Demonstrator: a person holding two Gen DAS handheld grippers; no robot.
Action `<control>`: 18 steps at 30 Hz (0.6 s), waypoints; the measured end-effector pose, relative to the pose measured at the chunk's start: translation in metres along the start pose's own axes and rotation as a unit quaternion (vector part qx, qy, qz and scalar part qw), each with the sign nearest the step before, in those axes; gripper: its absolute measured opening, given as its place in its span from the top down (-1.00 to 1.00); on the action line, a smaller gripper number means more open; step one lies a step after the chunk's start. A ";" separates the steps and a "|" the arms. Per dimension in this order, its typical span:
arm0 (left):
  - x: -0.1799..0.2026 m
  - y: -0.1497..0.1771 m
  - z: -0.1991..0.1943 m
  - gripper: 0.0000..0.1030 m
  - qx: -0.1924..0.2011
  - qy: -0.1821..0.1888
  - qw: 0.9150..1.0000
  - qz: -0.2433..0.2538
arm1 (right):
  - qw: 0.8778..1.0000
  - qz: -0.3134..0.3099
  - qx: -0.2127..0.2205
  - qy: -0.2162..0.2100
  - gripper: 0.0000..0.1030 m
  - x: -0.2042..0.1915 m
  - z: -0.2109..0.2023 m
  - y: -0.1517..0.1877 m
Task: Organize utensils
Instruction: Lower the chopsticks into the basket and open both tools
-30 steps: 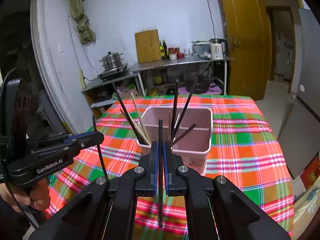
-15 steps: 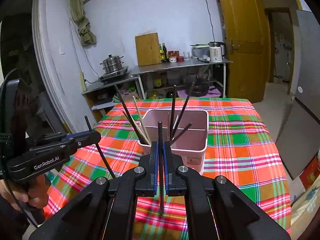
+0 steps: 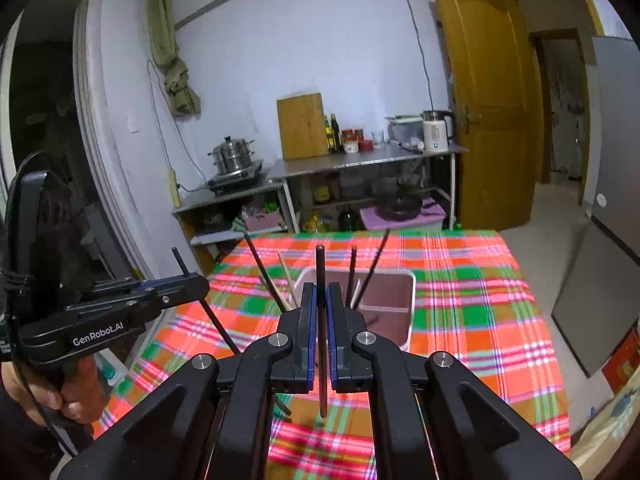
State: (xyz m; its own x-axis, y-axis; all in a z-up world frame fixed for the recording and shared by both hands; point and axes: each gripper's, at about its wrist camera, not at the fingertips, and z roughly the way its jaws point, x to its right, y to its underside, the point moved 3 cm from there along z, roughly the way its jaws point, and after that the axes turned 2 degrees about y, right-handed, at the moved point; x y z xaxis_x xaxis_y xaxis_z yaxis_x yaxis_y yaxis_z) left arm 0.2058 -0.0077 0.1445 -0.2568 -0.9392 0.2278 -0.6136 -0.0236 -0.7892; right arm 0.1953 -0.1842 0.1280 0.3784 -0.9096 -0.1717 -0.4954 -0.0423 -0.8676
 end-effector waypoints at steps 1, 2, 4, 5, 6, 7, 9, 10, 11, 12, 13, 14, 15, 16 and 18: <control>0.001 -0.004 -0.001 0.92 0.003 0.000 1.000 0.001 | 1.000 -0.003 0.005 0.000 0.91 -0.001 -0.001 -0.005; 0.002 -0.010 -0.002 0.92 0.007 -0.001 1.000 0.003 | 1.000 -0.005 0.009 -0.001 0.91 -0.002 -0.002 -0.010; 0.003 -0.019 -0.003 0.92 0.012 -0.001 1.000 0.006 | 1.000 -0.010 0.018 -0.002 0.91 -0.005 -0.003 -0.020; 0.003 -0.025 -0.003 0.92 0.017 -0.002 1.000 0.007 | 1.000 -0.013 0.024 -0.002 0.91 -0.006 -0.003 -0.025; 0.003 -0.031 -0.003 0.92 0.020 -0.003 1.000 0.007 | 1.000 -0.015 0.027 -0.002 0.91 -0.007 -0.002 -0.029; 0.003 -0.035 -0.003 0.92 0.022 -0.003 1.000 0.006 | 0.999 -0.017 0.031 -0.001 0.91 -0.009 -0.002 -0.033; 0.002 -0.045 -0.004 0.92 0.028 -0.003 1.000 0.004 | 0.999 -0.019 0.040 -0.003 0.91 -0.012 -0.001 -0.042; 0.002 -0.051 -0.004 0.92 0.032 -0.002 0.999 0.003 | 0.999 -0.020 0.043 -0.003 0.91 -0.013 -0.001 -0.045; 0.001 -0.056 -0.004 0.92 0.035 -0.003 0.999 0.002 | 0.999 -0.021 0.046 -0.003 0.91 -0.013 0.000 -0.049; 0.001 -0.060 -0.004 0.92 0.038 -0.003 0.999 0.001 | 0.999 -0.022 0.050 -0.002 0.91 -0.014 0.001 -0.053; 0.000 -0.063 -0.004 0.92 0.041 -0.003 0.999 0.000 | 0.998 -0.022 0.052 -0.002 0.91 -0.014 0.002 -0.056; 0.000 -0.067 -0.004 0.92 0.045 -0.004 0.999 0.001 | 0.998 -0.021 0.055 -0.001 0.91 -0.013 0.003 -0.059; -0.001 -0.070 -0.003 0.92 0.047 -0.005 0.999 0.001 | 0.998 -0.019 0.058 0.000 0.91 -0.012 0.004 -0.061; -0.001 -0.073 -0.003 0.92 0.049 -0.007 0.999 0.001 | 0.998 -0.015 0.060 0.000 0.91 -0.011 0.005 -0.063; -0.001 -0.079 0.000 0.92 0.054 -0.009 0.998 0.000 | 0.998 -0.005 0.063 0.000 0.91 -0.007 0.009 -0.069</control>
State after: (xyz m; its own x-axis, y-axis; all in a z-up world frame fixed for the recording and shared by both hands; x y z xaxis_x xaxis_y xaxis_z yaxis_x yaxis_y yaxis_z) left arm 0.2544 -0.0044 0.2063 -0.2421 -0.9454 0.2181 -0.5290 -0.0598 -0.8465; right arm 0.2343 -0.1713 0.1847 0.3822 -0.9096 -0.1627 -0.3887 0.0014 -0.9213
